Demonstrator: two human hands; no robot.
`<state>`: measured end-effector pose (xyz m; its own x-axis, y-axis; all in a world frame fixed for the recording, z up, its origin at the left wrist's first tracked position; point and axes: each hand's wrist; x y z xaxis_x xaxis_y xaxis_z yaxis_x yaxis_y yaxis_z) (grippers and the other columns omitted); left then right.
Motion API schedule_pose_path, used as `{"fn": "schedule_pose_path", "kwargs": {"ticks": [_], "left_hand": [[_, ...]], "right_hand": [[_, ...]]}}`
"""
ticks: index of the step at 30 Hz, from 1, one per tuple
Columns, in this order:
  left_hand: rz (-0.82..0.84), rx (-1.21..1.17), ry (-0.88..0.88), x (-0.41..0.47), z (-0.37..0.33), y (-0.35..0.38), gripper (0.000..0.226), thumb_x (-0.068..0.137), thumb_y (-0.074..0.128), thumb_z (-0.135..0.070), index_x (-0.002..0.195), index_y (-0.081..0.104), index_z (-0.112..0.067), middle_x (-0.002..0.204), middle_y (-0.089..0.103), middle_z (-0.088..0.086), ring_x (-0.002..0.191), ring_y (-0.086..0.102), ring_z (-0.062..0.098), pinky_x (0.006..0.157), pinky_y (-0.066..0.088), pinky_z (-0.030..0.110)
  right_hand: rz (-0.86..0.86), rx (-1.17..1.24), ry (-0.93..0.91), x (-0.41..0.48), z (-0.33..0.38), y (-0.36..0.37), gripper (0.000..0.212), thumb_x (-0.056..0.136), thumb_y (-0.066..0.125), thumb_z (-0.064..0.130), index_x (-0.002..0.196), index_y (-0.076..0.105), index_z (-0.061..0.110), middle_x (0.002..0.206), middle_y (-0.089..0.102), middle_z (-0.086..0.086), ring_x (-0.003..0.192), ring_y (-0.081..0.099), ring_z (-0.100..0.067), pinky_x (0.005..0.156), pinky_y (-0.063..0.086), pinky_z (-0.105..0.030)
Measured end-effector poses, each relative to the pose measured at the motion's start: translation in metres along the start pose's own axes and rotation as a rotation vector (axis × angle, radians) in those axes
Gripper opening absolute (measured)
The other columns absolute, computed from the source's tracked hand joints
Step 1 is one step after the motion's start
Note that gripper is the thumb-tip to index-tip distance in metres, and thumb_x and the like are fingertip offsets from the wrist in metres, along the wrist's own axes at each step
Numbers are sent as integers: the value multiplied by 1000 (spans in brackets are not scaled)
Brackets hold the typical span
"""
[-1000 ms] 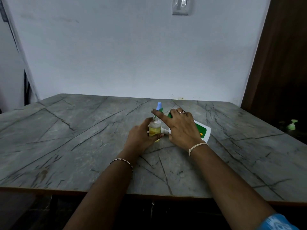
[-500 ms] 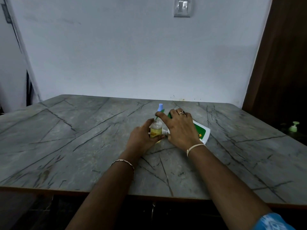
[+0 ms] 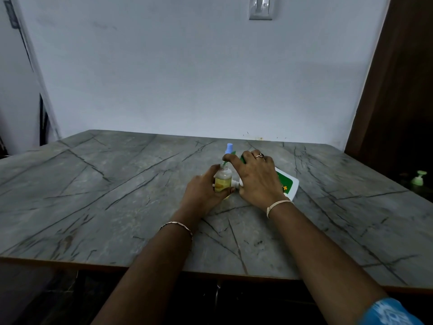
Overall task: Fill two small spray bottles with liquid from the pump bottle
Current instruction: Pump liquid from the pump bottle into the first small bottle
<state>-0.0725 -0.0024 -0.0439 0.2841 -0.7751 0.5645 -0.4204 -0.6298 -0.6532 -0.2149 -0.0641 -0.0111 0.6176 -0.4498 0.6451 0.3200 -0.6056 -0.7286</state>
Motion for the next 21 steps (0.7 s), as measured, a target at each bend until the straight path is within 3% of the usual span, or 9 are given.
{"fn": "schedule_pose_path", "kwargs": {"ticks": [5,14,21], "left_hand": [[4,-23,18,0,3,1,74,74,73,-51,136,41,-26,114,68,4,100,65,21,86,52,32],[-2,-24,18,0,3,1,76,74,71,-55,137,41,-26,114,68,4,99,66,20,86,53,32],[-4,-10,24,0,3,1,76,75,72,-50,139,40,-24,115,68,6,101,65,22,86,52,32]], "right_hand": [[32,-23,-14,-5,-4,-3,81,77,69,26,144,24,36,116,55,-8,112,49,-29,89,41,-44],[-10,0,9,0,3,0,75,67,74,22,133,40,31,106,59,-9,103,53,-30,83,43,-43],[24,-34,-12,-6,-2,-3,80,76,69,25,143,27,36,113,56,-9,109,51,-30,87,41,-45]]}}
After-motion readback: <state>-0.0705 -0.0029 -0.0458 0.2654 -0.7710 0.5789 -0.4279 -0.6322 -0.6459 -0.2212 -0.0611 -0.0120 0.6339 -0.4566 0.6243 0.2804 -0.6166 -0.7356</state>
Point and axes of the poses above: each hand's wrist, its own x-axis towards the middle knuckle, its own y-axis out of the palm, z = x × y
